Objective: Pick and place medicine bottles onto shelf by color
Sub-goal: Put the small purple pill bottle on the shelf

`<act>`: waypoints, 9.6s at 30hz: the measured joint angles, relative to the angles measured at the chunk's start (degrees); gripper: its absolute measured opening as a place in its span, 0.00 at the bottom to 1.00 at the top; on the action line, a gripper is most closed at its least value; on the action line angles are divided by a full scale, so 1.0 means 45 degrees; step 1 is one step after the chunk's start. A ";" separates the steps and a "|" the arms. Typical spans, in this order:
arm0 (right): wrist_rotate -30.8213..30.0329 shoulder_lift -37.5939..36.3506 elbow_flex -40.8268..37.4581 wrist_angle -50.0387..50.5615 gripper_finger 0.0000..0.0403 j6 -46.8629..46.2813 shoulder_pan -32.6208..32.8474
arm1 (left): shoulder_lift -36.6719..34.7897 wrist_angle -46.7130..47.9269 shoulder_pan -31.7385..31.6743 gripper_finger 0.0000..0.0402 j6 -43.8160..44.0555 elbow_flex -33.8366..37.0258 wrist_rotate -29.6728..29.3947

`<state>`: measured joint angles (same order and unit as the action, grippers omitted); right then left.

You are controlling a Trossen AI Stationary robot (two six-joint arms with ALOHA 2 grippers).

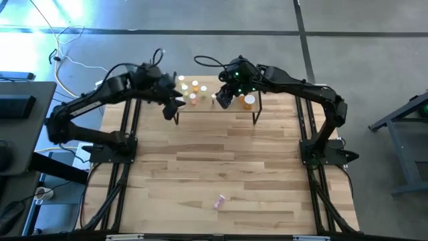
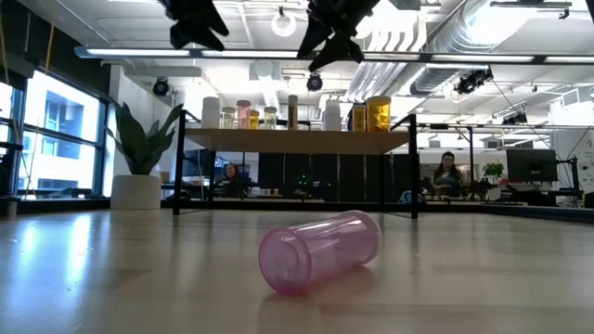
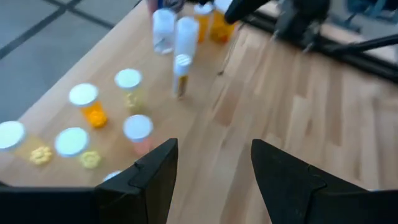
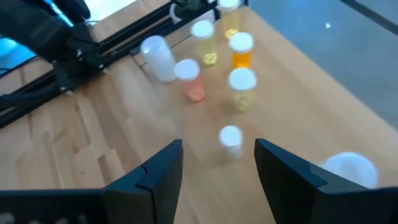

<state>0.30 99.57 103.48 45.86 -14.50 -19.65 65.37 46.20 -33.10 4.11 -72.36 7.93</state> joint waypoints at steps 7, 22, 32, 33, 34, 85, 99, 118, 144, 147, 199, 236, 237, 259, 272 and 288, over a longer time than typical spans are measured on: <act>-0.0005 0.0000 0.0000 0.0605 0.47 -0.0716 0.0799 | -0.1693 -0.0990 0.0853 0.49 0.1065 0.1349 -0.0002; -0.0563 0.0000 -0.0034 0.1469 0.47 -0.4783 0.3661 | -0.3994 -0.1633 0.4362 0.48 0.2960 0.3115 -0.1284; -0.1591 0.0000 -0.0034 0.1992 0.47 -0.8804 0.5793 | -0.4999 -0.4372 0.7039 0.47 0.4231 0.5405 -0.2296; -0.1628 0.0000 -0.0034 0.2116 0.47 -0.9150 0.6000 | -0.4999 -0.4585 0.7263 0.47 0.4324 0.5546 -0.2295; -0.1676 0.0000 -0.0034 0.2196 0.47 -0.9462 0.6224 | -0.5004 -0.4782 0.7481 0.47 0.4377 0.5650 -0.2299; -0.1238 0.3909 -0.0034 0.0522 0.47 -2.1944 1.1464 | -0.4780 -0.5450 1.0139 0.47 0.4806 0.6330 -0.3672; -0.1300 0.5447 -0.0034 -0.0127 0.47 -2.3464 1.1426 | -0.4780 -0.5455 1.0140 0.47 0.4519 0.6330 -0.3903; -0.0927 0.6368 -0.0034 -0.0301 0.47 -2.3583 1.0744 | -0.4780 -0.5464 1.0140 0.47 0.4704 0.6330 -0.3935; 0.0510 0.7257 -0.0005 -0.1092 0.47 -2.3588 1.0799 | -0.4780 -0.5470 1.0140 0.47 0.4402 0.6330 -0.3945; 0.0521 0.7261 -0.0005 -0.1017 0.47 -2.3371 1.0794 | -0.4780 -0.5469 1.0140 0.47 0.4378 0.6330 -0.3945; -0.3646 0.7336 0.5625 -0.1078 0.21 -0.9465 0.8530 | -0.6337 -0.2753 1.0028 0.47 0.5559 0.4881 -0.3359; -0.0900 0.7087 0.7014 -0.1005 0.21 -0.2001 0.4489 | -0.4031 0.1162 0.1405 0.47 -0.0444 0.1762 0.0579; -0.0762 0.7087 0.7014 -0.1005 0.21 -0.1770 0.4409 | -0.3860 0.1374 0.1113 0.47 -0.0605 0.1538 0.0811; -0.0261 0.6683 0.6994 -0.0326 0.21 0.1877 0.2954 | -0.0439 0.2857 -0.2548 0.47 -0.3041 -0.1037 0.4487; -0.0015 0.6683 0.6994 -0.0183 0.21 0.2756 0.2425 | 0.0778 0.4811 -0.2653 0.47 -0.5304 -0.1578 0.4040; 0.0423 0.6683 0.6994 0.0038 0.21 0.2996 0.2159 | 0.1257 0.4939 -0.2655 0.47 -0.5283 -0.1578 0.3107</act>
<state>2.20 129.64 134.96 46.03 -1.02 -9.93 71.02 68.42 -45.04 -19.66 -79.46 21.91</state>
